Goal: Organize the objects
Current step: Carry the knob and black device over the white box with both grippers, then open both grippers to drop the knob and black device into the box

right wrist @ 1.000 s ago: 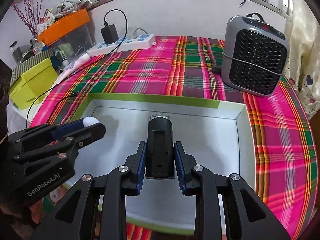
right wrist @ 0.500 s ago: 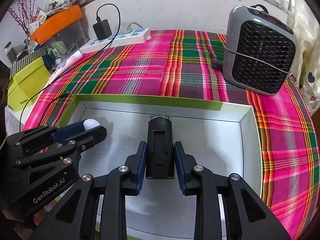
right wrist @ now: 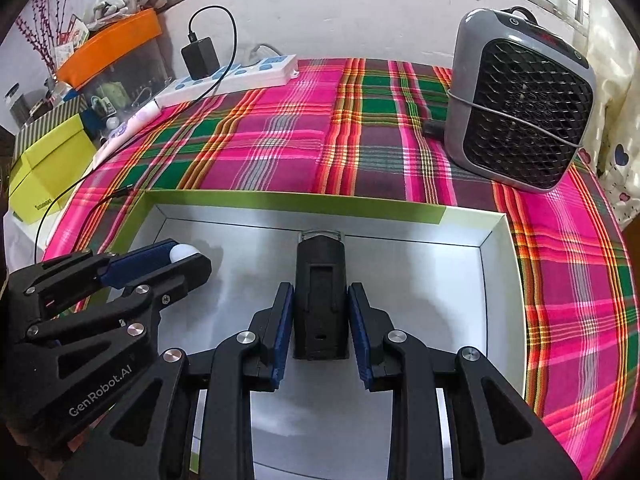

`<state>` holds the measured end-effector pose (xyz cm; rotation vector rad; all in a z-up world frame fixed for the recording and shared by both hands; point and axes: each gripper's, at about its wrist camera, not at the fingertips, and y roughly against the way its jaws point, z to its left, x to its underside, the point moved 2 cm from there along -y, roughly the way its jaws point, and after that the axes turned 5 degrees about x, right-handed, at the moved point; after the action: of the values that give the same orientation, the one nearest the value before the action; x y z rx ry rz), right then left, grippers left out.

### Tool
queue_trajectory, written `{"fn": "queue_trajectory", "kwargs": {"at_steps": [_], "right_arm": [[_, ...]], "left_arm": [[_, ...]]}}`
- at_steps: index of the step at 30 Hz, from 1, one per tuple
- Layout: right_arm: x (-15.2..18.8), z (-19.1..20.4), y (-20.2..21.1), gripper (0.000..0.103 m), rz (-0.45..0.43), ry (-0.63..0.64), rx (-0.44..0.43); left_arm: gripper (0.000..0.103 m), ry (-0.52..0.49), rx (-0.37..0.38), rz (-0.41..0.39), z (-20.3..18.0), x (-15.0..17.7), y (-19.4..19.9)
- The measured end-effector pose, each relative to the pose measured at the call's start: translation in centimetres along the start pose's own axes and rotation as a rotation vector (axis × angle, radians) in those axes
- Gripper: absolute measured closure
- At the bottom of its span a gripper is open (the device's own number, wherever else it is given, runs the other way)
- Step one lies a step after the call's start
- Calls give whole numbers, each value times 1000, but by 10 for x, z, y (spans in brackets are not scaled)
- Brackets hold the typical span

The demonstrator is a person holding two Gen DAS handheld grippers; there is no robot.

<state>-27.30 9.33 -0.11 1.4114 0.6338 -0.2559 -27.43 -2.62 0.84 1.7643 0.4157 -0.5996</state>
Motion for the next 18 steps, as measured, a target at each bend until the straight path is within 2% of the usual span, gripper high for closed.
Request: {"fn": "queue_trajectory", "kwargs": {"at_steps": [3, 4, 5, 8, 18], "right_arm": [[1, -1, 1, 71, -8, -3, 5], [1, -2, 2, 65, -9, -7, 4], [2, -3, 3, 61, -11, -12, 1], [3, -5, 5, 56, -16, -22, -1], [13, -9, 20, 56, -41, -44, -5]], "left_arm": [[71, 8, 2, -3, 1, 1, 1], [67, 10, 0, -5, 1, 1, 2], [66, 13, 0, -6, 1, 2, 3], [66, 24, 4, -6, 3, 5, 7], [65, 35, 11, -27, 2, 15, 27]]}}
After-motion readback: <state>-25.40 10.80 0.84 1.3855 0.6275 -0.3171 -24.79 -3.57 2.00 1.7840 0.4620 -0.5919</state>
